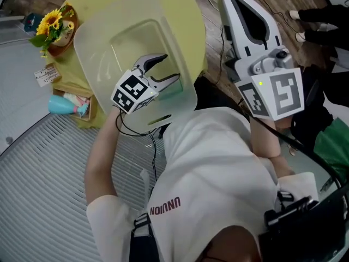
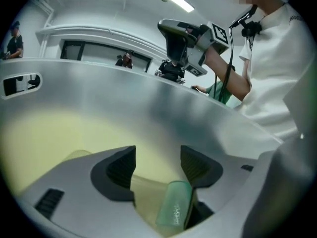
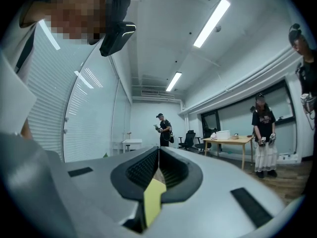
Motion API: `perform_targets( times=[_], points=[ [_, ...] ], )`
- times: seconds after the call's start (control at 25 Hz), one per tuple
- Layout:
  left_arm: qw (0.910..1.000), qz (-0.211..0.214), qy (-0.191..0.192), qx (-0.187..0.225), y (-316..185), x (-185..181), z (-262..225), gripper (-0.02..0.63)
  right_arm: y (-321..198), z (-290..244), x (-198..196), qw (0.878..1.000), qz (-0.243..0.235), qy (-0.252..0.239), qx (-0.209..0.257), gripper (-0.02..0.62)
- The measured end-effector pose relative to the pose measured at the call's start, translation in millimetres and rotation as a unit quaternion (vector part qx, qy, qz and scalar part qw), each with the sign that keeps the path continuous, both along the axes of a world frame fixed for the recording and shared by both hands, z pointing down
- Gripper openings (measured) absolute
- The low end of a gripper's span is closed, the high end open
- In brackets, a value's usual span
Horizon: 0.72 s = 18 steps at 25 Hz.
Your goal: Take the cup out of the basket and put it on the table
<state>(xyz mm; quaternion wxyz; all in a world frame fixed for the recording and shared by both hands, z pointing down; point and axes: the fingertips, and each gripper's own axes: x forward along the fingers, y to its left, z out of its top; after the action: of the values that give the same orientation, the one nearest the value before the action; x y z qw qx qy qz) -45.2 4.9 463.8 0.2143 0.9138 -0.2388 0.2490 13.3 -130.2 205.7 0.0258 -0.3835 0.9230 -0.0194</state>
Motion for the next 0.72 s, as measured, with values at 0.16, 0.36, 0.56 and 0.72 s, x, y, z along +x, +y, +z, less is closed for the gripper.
perform_targets(
  times=[0.16, 0.36, 0.56, 0.72],
  points=[
    [0.9986, 0.046, -0.016, -0.021, 14.8, 10.6, 13.8, 0.282, 2.3, 3.4, 4.2, 1.000, 0.018, 0.004, -0.005, 0.021],
    [0.9945, 0.083, -0.032, -0.056, 29.8, 23.1, 27.9, 0.282, 0.7, 5.4, 10.3, 0.999, 0.032, 0.003, -0.011, 0.021],
    [0.9877, 0.122, -0.061, -0.078, 41.7, 30.5, 44.0, 0.282, 0.4, 7.3, 15.0, 0.999, 0.042, 0.002, -0.016, 0.021],
    [0.9777, 0.147, -0.098, -0.114, 56.1, 31.0, 66.4, 0.282, 0.3, 8.4, 17.5, 0.999, 0.047, 0.002, -0.018, 0.021]
  ],
)
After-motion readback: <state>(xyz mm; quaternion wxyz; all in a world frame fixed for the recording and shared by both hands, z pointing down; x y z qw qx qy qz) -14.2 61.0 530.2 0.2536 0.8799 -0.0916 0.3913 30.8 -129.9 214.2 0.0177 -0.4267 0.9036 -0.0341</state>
